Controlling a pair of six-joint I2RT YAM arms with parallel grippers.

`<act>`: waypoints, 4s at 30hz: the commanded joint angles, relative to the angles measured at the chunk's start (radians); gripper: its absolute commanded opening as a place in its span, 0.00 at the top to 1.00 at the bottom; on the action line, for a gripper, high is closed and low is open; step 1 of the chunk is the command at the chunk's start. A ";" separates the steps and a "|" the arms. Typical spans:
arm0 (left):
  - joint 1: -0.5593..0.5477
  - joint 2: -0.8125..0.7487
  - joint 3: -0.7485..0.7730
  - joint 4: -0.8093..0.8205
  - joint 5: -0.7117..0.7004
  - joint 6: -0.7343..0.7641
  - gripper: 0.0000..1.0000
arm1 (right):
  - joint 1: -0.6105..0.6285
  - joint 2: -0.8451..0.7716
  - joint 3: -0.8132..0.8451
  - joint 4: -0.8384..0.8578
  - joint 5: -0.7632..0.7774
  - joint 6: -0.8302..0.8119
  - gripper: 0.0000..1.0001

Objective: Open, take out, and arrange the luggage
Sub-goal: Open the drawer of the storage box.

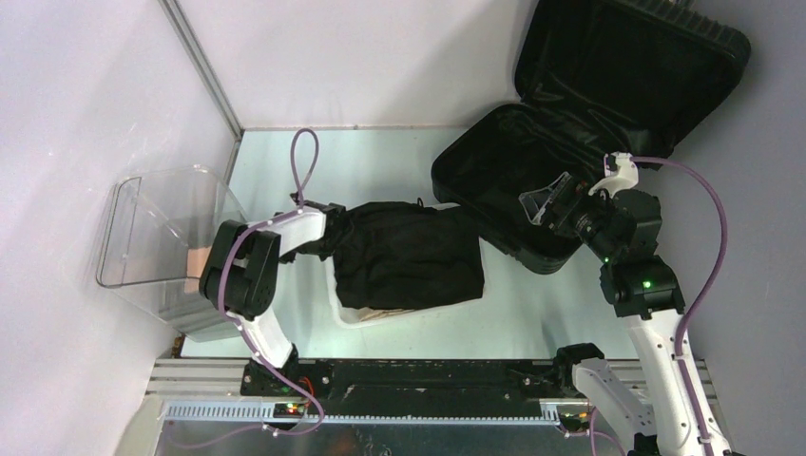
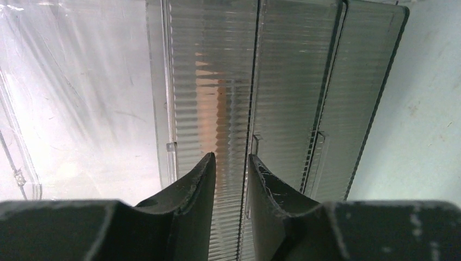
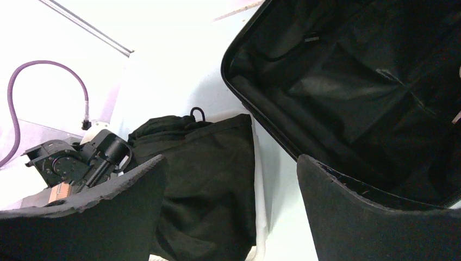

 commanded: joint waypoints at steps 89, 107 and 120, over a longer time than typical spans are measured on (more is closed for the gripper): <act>-0.086 0.156 0.211 -0.121 0.059 -0.237 1.00 | 0.066 0.000 0.102 -0.034 0.075 -0.075 0.07; -0.149 -0.107 0.190 -0.013 0.296 -0.052 0.63 | 0.066 -0.007 0.102 -0.048 0.050 -0.057 0.06; -0.073 -0.411 0.228 0.006 0.544 0.119 0.50 | 0.068 0.005 0.103 -0.068 0.044 -0.042 0.06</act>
